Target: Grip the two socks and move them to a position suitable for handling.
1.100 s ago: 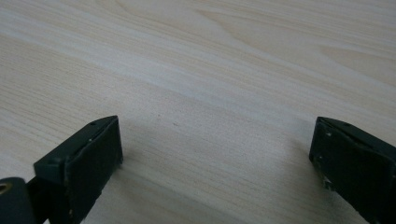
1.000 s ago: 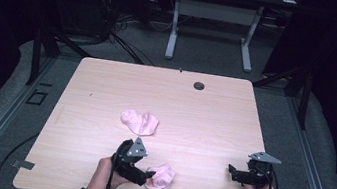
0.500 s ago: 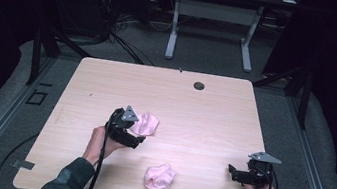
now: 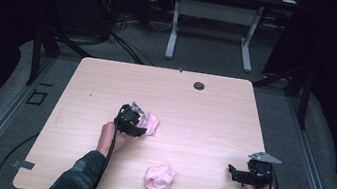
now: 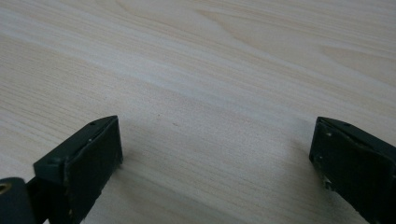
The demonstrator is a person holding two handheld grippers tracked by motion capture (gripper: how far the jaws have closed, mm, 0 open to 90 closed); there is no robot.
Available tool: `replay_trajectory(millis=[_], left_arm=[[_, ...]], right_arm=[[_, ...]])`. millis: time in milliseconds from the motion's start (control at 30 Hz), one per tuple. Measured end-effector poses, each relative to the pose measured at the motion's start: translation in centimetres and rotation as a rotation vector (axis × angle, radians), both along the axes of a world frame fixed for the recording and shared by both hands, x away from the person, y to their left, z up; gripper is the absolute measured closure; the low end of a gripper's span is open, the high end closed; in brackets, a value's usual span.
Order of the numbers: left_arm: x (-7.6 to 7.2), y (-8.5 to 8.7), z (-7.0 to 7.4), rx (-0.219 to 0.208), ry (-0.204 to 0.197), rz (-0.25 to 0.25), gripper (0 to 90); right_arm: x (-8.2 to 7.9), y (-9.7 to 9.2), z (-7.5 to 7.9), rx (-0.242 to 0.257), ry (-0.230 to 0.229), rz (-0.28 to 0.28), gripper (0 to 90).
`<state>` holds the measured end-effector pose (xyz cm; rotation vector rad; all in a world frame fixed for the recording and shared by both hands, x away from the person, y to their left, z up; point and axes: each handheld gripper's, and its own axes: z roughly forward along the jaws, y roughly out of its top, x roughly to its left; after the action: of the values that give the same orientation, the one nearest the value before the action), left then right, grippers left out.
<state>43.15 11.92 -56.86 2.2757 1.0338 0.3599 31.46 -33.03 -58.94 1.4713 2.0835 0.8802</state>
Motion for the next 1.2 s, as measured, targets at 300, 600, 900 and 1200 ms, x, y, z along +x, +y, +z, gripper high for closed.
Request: replay_trajectory(millis=[300, 600, 900, 1200], left_arm=[[-0.5, -0.2, 0.7, -0.032, -0.004, -0.007, 85.7], [-4.7, -5.2, 3.1, -0.096, 0.013, -0.139, 84.5], [-5.3, -9.3, 0.8, -0.124, 0.097, -0.227, 62.9], [-5.2, -3.6, 4.5, -0.108, -0.040, -0.196, 33.3]], right_arm=[[0.0, 0.0, 0.0, 0.000, 0.000, 0.000, 2.0], [0.0, 0.0, 0.0, 0.000, 0.000, -0.001, 2.1], [0.0, 0.0, 0.1, -0.004, 0.004, -0.002, 2.5], [0.1, 3.9, 2.8, 0.009, -0.067, 0.173, 15.9]])
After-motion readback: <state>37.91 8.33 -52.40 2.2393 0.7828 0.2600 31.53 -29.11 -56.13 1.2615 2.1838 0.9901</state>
